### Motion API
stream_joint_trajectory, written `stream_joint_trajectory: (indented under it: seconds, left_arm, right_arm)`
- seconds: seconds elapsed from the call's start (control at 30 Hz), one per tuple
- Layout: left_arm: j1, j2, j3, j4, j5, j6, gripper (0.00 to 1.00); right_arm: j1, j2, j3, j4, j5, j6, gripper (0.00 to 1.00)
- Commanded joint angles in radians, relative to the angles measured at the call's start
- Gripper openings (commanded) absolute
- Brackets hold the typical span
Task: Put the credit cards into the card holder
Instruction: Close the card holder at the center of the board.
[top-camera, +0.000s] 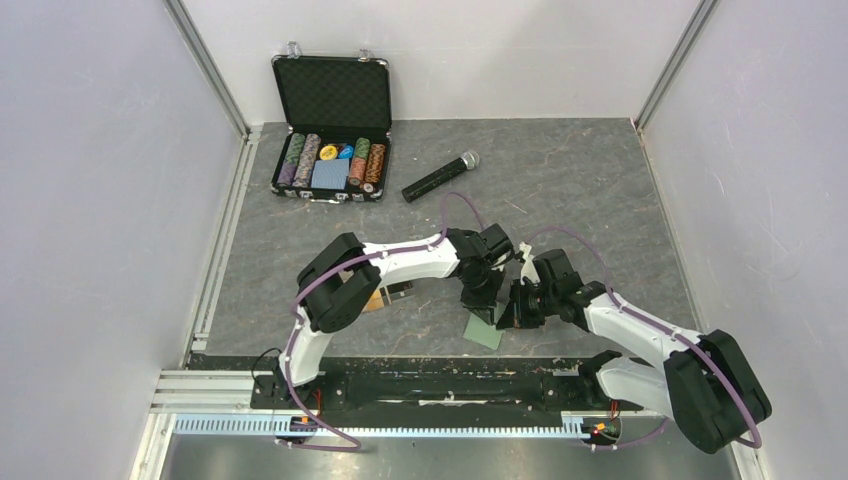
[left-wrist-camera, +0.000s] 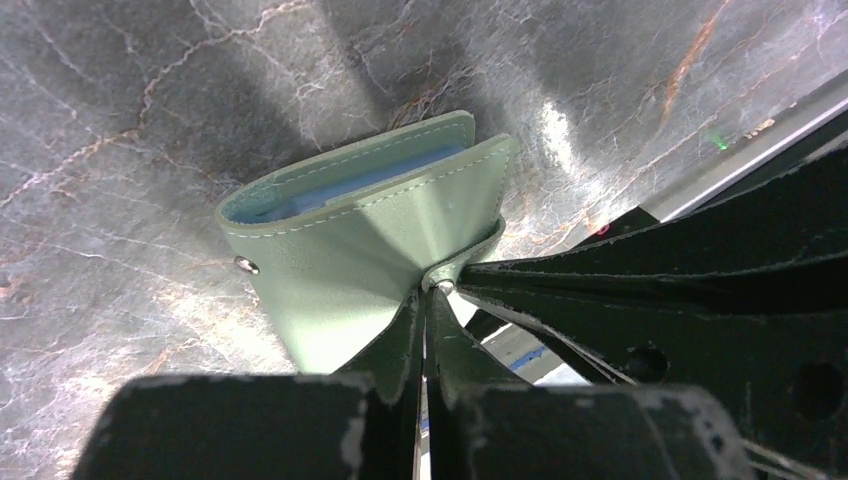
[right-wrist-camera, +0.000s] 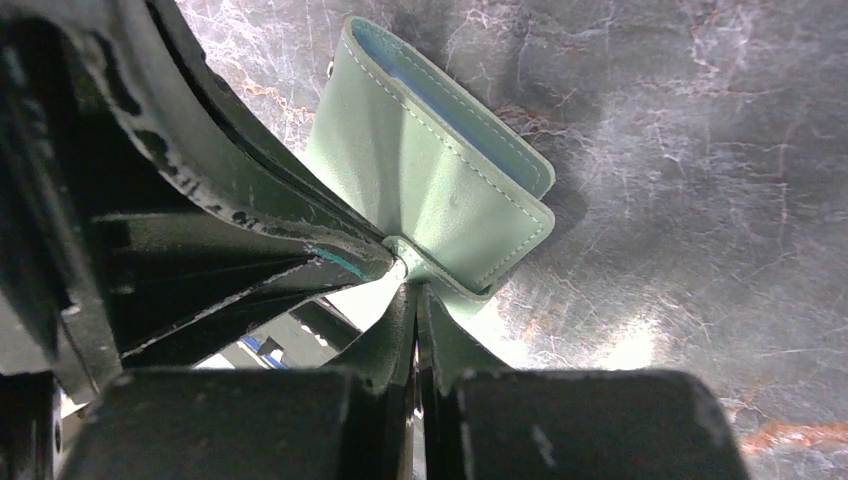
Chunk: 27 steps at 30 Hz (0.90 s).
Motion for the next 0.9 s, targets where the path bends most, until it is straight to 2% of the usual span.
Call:
stream_joint_trajectory:
  seconds: [0.0,0.13,0.3,0.37,0.43,0.57,0.73,0.87]
  left_arm:
    - [-0.043,0.118,0.001,-0.125,-0.222,0.079,0.02]
    - [-0.056,0.133,0.028,-0.163,-0.251,0.1,0.02]
    - [-0.059,0.089,0.029,-0.096,-0.197,0.108,0.03]
    - [-0.058,0.049,0.023,-0.063,-0.187,0.108,0.08]
    - [-0.057,-0.009,0.002,-0.015,-0.176,0.109,0.18]
    - [-0.049,-0.139,-0.059,0.082,-0.189,0.102,0.3]
    - [-0.019,-0.33,-0.18,0.193,-0.24,0.073,0.55]
    - [0.036,-0.49,-0.331,0.36,-0.199,0.011,0.65]
  right_arm:
    - [0.014,0.039,-0.027,-0.061,0.158,-0.014,0.0]
    - [0.026,0.048,-0.027,-0.047,0.143,-0.014,0.0]
    - [0.026,0.018,0.004,-0.033,0.115,-0.022,0.0]
    - [0.026,-0.001,0.028,-0.037,0.111,-0.027,0.0]
    - [0.026,-0.02,0.055,-0.042,0.106,-0.028,0.0]
    - [0.026,-0.066,0.116,-0.048,0.103,-0.026,0.03]
    - [0.025,-0.118,0.181,-0.05,0.122,-0.014,0.23]
    - [0.024,-0.151,0.218,-0.051,0.145,0.003,0.51]
